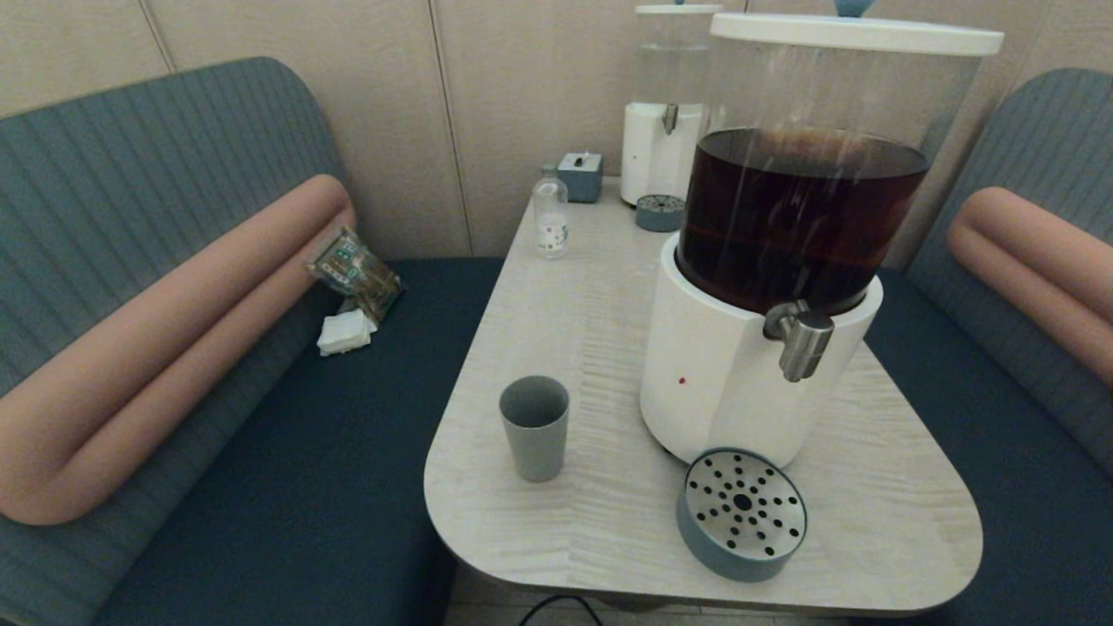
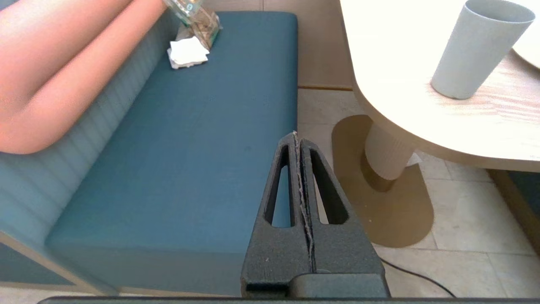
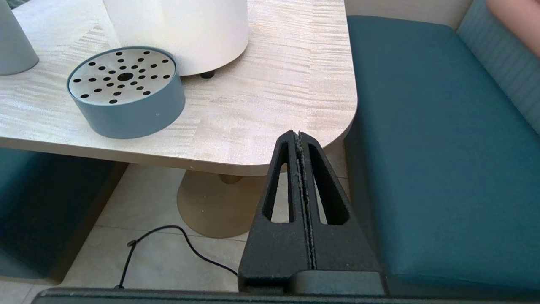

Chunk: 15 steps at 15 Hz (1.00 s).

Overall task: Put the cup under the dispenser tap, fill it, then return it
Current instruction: Pick up the cup

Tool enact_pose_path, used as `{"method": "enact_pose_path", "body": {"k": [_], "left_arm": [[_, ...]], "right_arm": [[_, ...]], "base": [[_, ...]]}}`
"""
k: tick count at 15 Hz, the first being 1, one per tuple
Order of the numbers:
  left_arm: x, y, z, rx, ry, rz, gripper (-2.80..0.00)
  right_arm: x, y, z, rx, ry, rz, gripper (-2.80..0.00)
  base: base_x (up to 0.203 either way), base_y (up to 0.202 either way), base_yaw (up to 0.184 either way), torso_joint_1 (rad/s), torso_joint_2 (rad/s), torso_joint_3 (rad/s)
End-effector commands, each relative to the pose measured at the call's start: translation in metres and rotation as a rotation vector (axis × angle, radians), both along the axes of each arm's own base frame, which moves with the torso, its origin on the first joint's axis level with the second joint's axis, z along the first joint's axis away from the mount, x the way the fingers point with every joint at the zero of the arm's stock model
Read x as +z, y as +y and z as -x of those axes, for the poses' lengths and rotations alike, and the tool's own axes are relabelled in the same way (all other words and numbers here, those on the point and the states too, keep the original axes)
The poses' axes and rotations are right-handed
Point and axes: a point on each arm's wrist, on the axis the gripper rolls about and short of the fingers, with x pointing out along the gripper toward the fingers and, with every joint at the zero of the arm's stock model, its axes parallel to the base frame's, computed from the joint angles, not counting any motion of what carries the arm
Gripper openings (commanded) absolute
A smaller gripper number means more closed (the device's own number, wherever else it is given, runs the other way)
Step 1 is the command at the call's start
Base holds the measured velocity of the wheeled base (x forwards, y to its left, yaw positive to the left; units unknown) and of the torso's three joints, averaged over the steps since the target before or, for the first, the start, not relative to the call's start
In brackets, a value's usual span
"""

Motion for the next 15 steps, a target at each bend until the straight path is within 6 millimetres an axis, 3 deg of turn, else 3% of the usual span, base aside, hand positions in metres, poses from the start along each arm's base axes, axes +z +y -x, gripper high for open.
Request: {"method": "enact_pose_path", "body": {"k": [1,2,4,6,8,10,12,15], "left_arm": [[0.020,0.000,0.006,-0.007,-0.059,0.004,-2.80],[0.028,0.000,0.009,-0.012,-0.076,0.004,-2.80],[0.067,-0.002,0.014,-0.076,-0.132,0.002,-2.80],[0.107,-0.004,0.003,-0.167,-0.170,0.020,-2.80],[0.149,-0.006,-0.031,-0.265,-0.188,0.034,-2.80],[0.176,-0.009,-0.073,-0.382,-0.205,0.030,-2.80],[0.186,-0.011,-0.114,-0.488,-0.192,0.041,-2.80],[0.178,-0.013,-0.157,-0.569,-0.115,0.102,-2.80]], "right_arm": [[0.000,0.000,0.000,0.000,0.001,0.000,-2.80],[0.000,0.000,0.000,0.000,0.003,0.000,-2.80],[0.000,0.000,0.000,0.000,0.003,0.000,-2.80],[0.000,0.000,0.000,0.000,0.003,0.000,-2.80],[0.000,0.000,0.000,0.000,0.001,0.000,-2.80],[0.000,0.000,0.000,0.000,0.003,0.000,-2.80],[0.000,0.000,0.000,0.000,0.003,0.000,-2.80],[0.000,0.000,0.000,0.000,0.001,0.000,-2.80]], "base": [[0.000,0.000,0.000,0.000,0.00,0.000],[0.000,0.000,0.000,0.000,0.00,0.000],[0.000,0.000,0.000,0.000,0.00,0.000],[0.000,0.000,0.000,0.000,0.00,0.000],[0.000,0.000,0.000,0.000,0.00,0.000],[0.000,0.000,0.000,0.000,0.00,0.000],[0.000,0.000,0.000,0.000,0.00,0.000],[0.000,0.000,0.000,0.000,0.00,0.000]]}}
